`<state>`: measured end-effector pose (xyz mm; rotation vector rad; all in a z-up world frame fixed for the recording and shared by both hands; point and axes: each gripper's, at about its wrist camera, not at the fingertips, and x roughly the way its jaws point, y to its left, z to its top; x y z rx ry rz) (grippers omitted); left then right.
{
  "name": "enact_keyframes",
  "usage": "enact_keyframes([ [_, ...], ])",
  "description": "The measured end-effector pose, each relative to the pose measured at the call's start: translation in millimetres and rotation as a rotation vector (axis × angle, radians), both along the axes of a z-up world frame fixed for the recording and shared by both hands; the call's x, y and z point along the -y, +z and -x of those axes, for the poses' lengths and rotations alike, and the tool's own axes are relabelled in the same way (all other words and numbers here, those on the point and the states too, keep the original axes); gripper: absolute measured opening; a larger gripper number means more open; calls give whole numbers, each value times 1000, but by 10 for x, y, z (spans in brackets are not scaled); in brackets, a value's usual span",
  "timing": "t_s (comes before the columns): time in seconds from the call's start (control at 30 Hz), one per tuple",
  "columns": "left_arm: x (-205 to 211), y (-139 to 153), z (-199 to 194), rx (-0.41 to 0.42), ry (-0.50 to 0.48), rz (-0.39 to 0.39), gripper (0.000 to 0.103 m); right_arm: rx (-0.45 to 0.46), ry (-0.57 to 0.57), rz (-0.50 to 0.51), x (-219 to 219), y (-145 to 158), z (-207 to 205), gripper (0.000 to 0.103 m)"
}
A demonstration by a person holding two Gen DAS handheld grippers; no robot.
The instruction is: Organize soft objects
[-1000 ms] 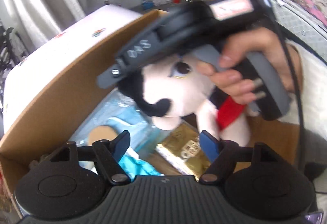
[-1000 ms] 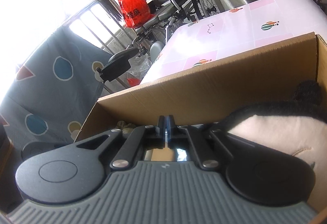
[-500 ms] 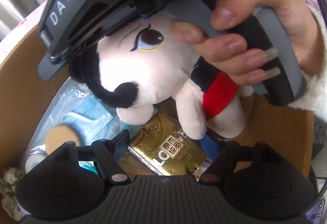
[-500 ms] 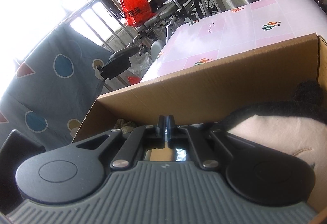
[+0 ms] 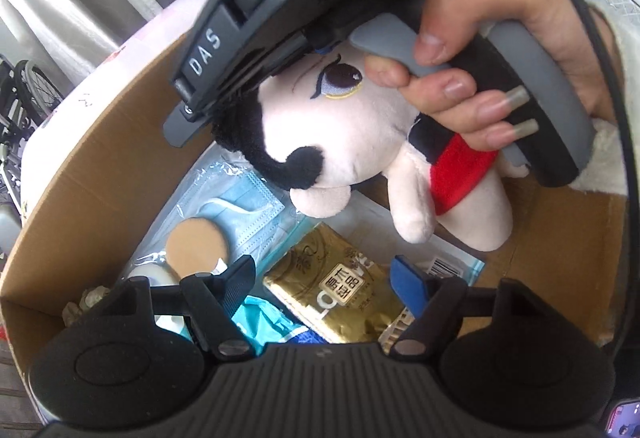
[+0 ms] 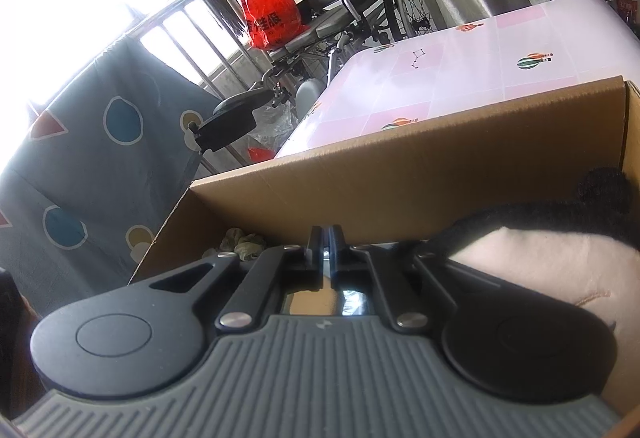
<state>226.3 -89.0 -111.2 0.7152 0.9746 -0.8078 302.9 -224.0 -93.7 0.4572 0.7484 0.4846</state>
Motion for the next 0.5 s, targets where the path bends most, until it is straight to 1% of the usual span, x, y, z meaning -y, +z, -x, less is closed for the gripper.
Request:
enact_keyframes([
  [0.07, -38, 75, 55, 32, 23, 17, 79, 5, -4, 6, -20, 22, 28, 2],
  [0.13, -106, 213, 109, 63, 79, 27, 79, -5, -26, 18, -25, 93, 63, 5],
  [0.17, -145, 285, 118, 71, 116, 34, 79, 0, -33, 24, -28, 165, 106, 5],
  [0.23, -239, 427, 192, 85, 200, 62, 82, 29, -30, 24, -29, 362, 240, 5],
  [0.27, -217, 461, 171, 93, 247, 85, 84, 47, -21, 26, -31, 503, 327, 5],
  [0.37, -310, 641, 348, 122, 395, 146, 88, 88, 0, 38, -10, 859, 619, 7],
  [0.4, -340, 687, 415, 128, 444, 172, 91, 97, -1, 51, 14, 987, 759, 7],
  [0.5, -406, 847, 645, 167, 562, 229, 96, 105, -31, 76, 115, 1205, 1126, 9],
])
